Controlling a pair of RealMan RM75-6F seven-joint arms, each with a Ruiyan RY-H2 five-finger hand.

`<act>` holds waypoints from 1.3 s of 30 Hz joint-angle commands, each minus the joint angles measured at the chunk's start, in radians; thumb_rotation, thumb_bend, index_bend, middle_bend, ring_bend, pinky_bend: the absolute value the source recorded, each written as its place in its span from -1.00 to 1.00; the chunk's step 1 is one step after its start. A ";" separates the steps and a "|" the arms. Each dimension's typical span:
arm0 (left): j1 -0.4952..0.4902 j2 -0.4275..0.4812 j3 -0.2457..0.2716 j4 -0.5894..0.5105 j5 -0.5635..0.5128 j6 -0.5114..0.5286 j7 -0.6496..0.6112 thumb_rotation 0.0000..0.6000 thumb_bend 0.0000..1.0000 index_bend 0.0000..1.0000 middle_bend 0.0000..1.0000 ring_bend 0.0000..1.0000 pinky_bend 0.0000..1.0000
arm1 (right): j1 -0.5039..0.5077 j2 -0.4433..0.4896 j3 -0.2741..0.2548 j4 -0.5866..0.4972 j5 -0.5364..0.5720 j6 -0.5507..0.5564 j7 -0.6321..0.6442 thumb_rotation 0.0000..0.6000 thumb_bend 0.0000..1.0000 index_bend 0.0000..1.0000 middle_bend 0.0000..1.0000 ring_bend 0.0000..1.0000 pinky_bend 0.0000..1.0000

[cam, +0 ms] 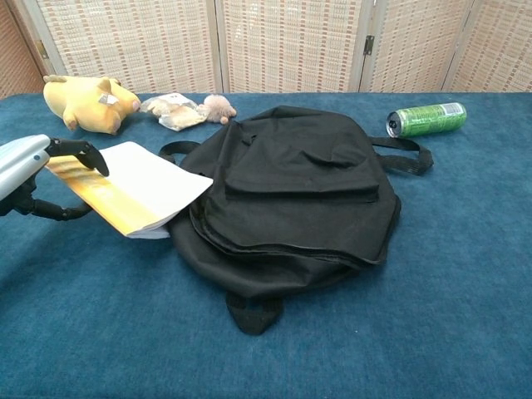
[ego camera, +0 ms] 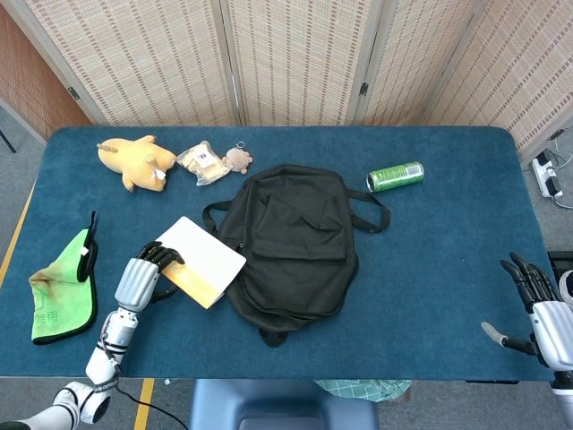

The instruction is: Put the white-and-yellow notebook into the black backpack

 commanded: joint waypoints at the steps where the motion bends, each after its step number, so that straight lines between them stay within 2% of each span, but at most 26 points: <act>1: 0.009 -0.022 -0.004 0.033 0.000 0.031 -0.024 1.00 -0.31 0.00 -0.14 -0.28 -0.50 | 0.001 0.001 0.000 -0.003 0.001 -0.002 -0.003 1.00 -0.55 -1.00 -0.95 -1.00 -1.00; 10: 0.014 -0.078 -0.009 0.135 -0.003 0.085 -0.044 1.00 -0.33 0.22 -0.13 -0.28 -0.50 | 0.005 0.002 0.001 -0.014 0.009 -0.018 -0.018 1.00 -0.54 -1.00 -0.95 -1.00 -1.00; 20: 0.017 -0.104 0.003 0.194 -0.001 0.104 -0.069 1.00 -0.33 0.30 -0.08 -0.24 -0.50 | 0.010 0.002 0.003 -0.022 0.014 -0.032 -0.029 1.00 -0.55 -1.00 -0.95 -1.00 -1.00; 31: 0.030 -0.124 0.029 0.257 0.020 0.159 -0.083 1.00 -0.16 0.45 0.03 -0.15 -0.48 | 0.010 0.003 0.003 -0.036 0.005 -0.028 -0.048 1.00 -0.55 -1.00 -0.95 -1.00 -1.00; 39: 0.041 -0.088 0.033 0.273 0.046 0.299 -0.035 1.00 0.12 0.44 0.08 -0.10 -0.47 | 0.014 0.010 -0.003 -0.066 -0.027 -0.019 -0.093 1.00 -0.55 -1.00 -0.95 -1.00 -1.00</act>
